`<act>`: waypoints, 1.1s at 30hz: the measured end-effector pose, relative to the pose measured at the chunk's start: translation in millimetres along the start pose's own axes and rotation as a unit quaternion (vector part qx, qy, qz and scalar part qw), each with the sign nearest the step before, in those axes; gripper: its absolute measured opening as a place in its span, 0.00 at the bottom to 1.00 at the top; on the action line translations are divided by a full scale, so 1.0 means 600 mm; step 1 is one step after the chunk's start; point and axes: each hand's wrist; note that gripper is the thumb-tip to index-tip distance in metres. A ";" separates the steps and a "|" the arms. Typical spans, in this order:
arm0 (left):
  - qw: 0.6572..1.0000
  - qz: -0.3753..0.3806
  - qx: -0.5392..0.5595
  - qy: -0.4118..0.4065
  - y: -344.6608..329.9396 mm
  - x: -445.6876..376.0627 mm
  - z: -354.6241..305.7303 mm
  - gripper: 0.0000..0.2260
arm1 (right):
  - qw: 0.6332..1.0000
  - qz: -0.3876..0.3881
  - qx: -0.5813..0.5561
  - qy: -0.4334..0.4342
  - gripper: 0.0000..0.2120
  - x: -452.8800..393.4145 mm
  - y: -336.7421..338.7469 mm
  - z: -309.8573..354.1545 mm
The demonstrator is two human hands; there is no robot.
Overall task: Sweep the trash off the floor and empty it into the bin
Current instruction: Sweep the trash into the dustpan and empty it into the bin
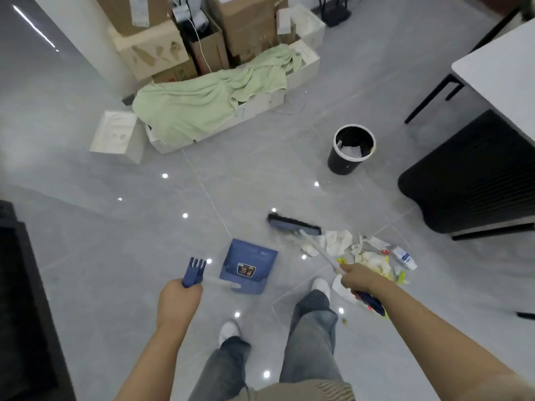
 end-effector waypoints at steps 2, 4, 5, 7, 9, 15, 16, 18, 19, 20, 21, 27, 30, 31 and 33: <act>1.000 -0.001 0.007 -0.004 0.036 0.001 0.041 0.13 | 1.000 -0.017 -0.012 0.000 0.20 0.037 -0.026 0.032; 1.000 0.004 0.011 -0.004 0.080 0.001 0.080 0.12 | 0.999 -0.034 -0.008 0.006 0.18 0.072 -0.055 0.075; 1.000 0.008 0.014 -0.007 0.102 -0.003 0.099 0.11 | 0.999 -0.045 0.000 0.012 0.20 0.085 -0.066 0.098; 1.000 0.010 0.014 -0.014 0.152 -0.014 0.136 0.06 | 0.997 -0.060 0.018 0.040 0.25 0.101 -0.088 0.158; 1.000 0.009 0.005 -0.029 0.197 -0.026 0.168 0.04 | 0.995 -0.064 0.024 0.068 0.28 0.101 -0.110 0.226; 0.998 0.001 -0.049 -0.032 0.247 -0.034 0.246 0.07 | 0.995 -0.045 0.031 0.083 0.29 0.025 -0.222 0.391; 0.998 -0.003 -0.057 -0.033 0.248 -0.031 0.257 0.08 | 0.994 -0.044 0.056 0.080 0.28 0.016 -0.244 0.402; 0.997 -0.008 -0.068 -0.024 0.249 -0.023 0.281 0.08 | 0.993 -0.036 0.095 0.060 0.25 0.006 -0.284 0.402; 0.997 -0.013 -0.075 -0.018 0.251 -0.021 0.294 0.06 | 0.992 -0.037 0.111 0.051 0.24 0.005 -0.300 0.394; 0.997 -0.017 -0.082 -0.004 0.254 -0.015 0.306 0.06 | 0.989 -0.041 0.134 0.048 0.24 0.007 -0.314 0.377; 0.996 -0.021 -0.084 0.005 0.256 -0.011 0.316 0.06 | 0.985 -0.050 0.159 0.048 0.25 0.012 -0.324 0.354; 0.997 -0.015 -0.078 0.023 0.273 -0.002 0.340 0.07 | 0.973 -0.060 0.224 0.020 0.27 0.063 -0.326 0.243; 0.995 0.008 -0.098 0.024 0.286 -0.003 0.344 0.08 | 0.996 0.009 0.085 0.018 0.29 0.102 -0.324 0.233; 0.995 0.014 -0.098 0.023 0.290 -0.003 0.348 0.09 | 0.999 0.037 0.021 0.023 0.28 0.120 -0.328 0.234; 0.994 0.029 -0.100 0.019 0.297 0.002 0.352 0.10 | 0.990 0.092 -0.103 0.030 0.25 0.164 -0.348 0.236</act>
Point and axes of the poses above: each hand's wrist, its own x-axis away from the middle knuckle, its own y-axis out of the back of the hand, z = x × y, and after that the axes turned 15 degrees about -y, right-handed
